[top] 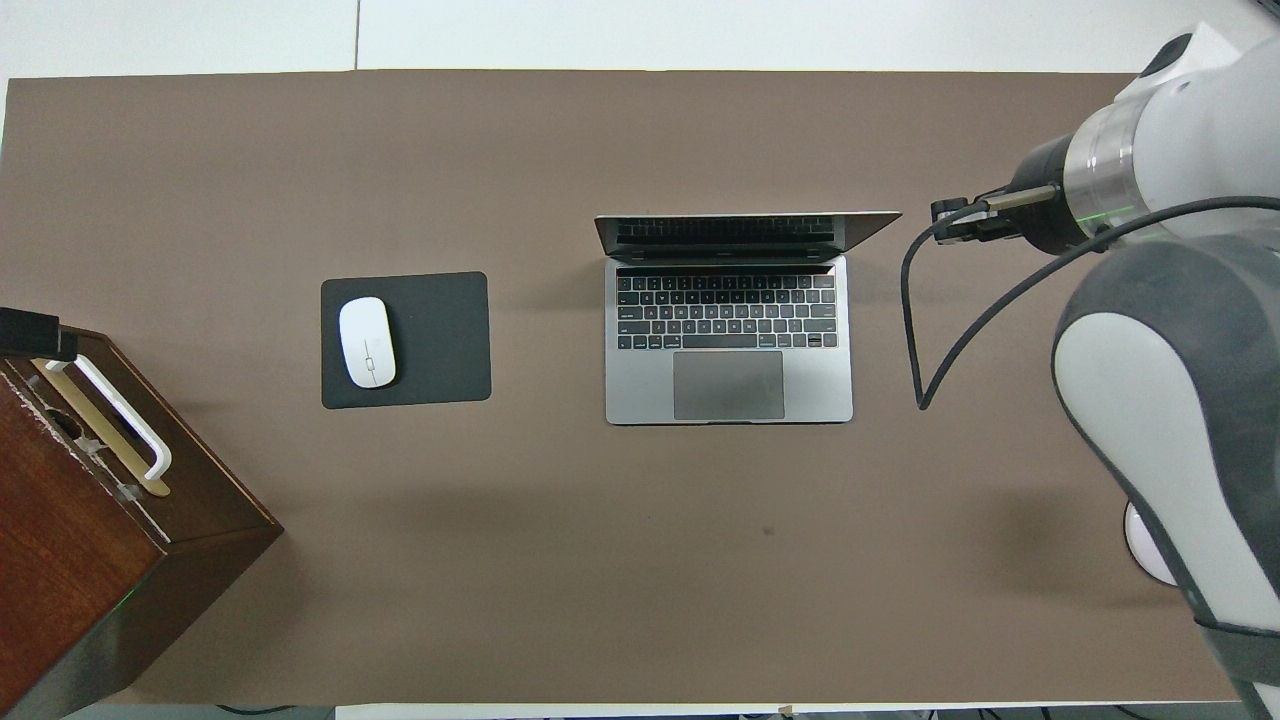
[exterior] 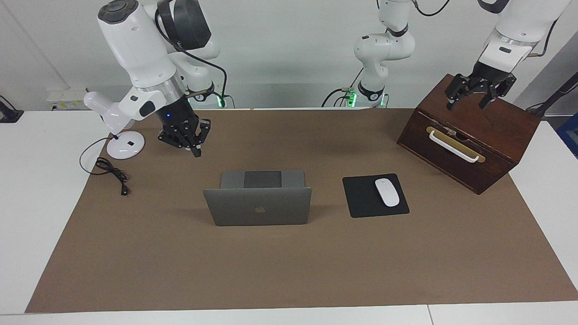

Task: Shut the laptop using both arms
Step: 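Reach the right gripper toward the top edge of the laptop screen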

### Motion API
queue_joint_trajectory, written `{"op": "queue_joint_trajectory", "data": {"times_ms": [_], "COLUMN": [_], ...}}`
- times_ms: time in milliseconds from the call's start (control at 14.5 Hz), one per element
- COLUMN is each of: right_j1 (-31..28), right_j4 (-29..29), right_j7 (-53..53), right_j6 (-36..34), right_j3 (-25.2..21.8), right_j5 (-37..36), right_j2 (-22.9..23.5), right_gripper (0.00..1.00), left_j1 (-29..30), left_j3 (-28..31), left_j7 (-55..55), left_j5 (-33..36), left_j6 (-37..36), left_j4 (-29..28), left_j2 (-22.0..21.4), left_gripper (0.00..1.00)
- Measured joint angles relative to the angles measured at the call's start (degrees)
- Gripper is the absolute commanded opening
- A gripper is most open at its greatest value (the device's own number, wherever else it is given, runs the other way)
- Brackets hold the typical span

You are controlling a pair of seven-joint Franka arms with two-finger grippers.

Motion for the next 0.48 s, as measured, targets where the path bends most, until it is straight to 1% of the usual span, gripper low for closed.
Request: {"op": "queue_joint_trajectory", "data": {"times_ms": [482], "right_j1": [2.14], "right_j4": [10.12], "right_j7": [-0.15], "right_j6": [-0.59], "right_j3": [0.06], "right_j5": [-2.90], "right_j2": [9.74], "right_gripper": [0.00], "left_j1": [-0.02], "left_j3": [-0.08], "left_j7": [0.00], "left_j5": [0.00], "left_j6": [-0.04], "left_j4": [0.00], "left_j2": [-0.38], "left_gripper": [1.00]}}
